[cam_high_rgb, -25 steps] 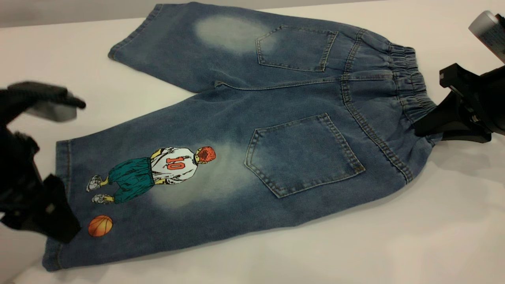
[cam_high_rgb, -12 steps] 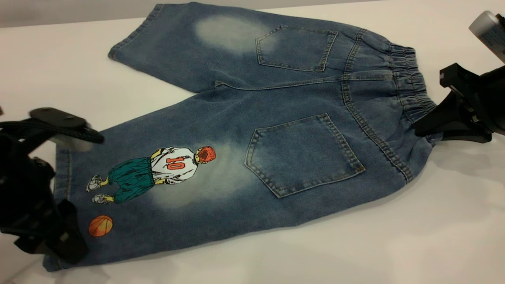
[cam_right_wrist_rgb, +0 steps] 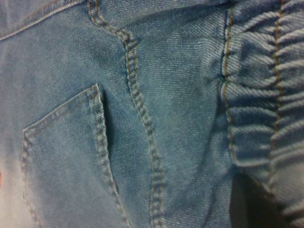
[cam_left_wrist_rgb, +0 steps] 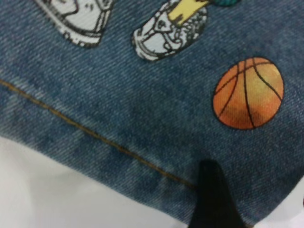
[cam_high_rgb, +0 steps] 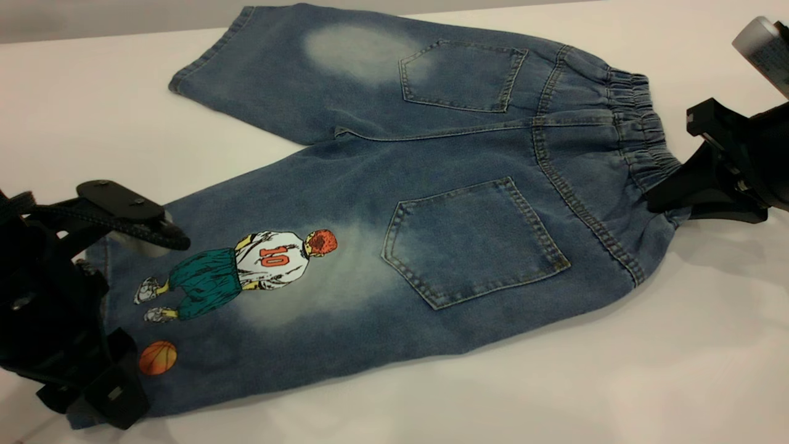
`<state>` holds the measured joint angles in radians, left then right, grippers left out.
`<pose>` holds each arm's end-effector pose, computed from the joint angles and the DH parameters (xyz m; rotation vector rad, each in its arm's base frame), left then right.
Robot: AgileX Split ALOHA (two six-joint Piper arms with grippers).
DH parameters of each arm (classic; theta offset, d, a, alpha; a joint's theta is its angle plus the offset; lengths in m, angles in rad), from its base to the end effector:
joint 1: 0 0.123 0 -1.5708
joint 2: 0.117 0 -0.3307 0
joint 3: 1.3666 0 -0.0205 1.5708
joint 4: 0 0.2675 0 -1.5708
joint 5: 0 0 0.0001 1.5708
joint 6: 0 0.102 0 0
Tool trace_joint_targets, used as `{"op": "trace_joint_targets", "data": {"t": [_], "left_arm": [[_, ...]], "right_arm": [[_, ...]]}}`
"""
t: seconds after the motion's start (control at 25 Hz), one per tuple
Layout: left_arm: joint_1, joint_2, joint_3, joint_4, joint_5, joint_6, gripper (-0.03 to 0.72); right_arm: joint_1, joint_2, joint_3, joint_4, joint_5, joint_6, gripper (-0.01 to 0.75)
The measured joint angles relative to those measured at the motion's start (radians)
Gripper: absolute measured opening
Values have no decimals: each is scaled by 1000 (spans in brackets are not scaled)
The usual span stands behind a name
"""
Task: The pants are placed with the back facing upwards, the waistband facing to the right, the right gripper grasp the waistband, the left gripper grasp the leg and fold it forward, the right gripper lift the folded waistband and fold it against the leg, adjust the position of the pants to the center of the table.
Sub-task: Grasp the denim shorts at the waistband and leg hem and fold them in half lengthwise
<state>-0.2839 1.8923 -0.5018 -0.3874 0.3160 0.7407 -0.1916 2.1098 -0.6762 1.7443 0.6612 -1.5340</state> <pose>0.2156 -0.0754 0.0686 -0.9991 -2.9502 0.1851 0.3158 0.0017 0.0528 0.4325 2.6362 0.9127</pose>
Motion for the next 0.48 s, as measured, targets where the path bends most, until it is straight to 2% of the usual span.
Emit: {"op": "trace_joint_targets", "data": {"t": [0.12,0.2,0.28,0.48], "left_arm": [[0,1,0,77,1,-77,399],[0,2,0,141,4,-132,359],[0,3,0,196,5,-176,295],[0,3,1,269,32,-231,69]], "right_arm": [[0,0,0,0,3,1,60],[0,0,0,0,7,1,62],[0,0,0,0,10,1,64],[0,-4,0,-1,59,0,65]]}}
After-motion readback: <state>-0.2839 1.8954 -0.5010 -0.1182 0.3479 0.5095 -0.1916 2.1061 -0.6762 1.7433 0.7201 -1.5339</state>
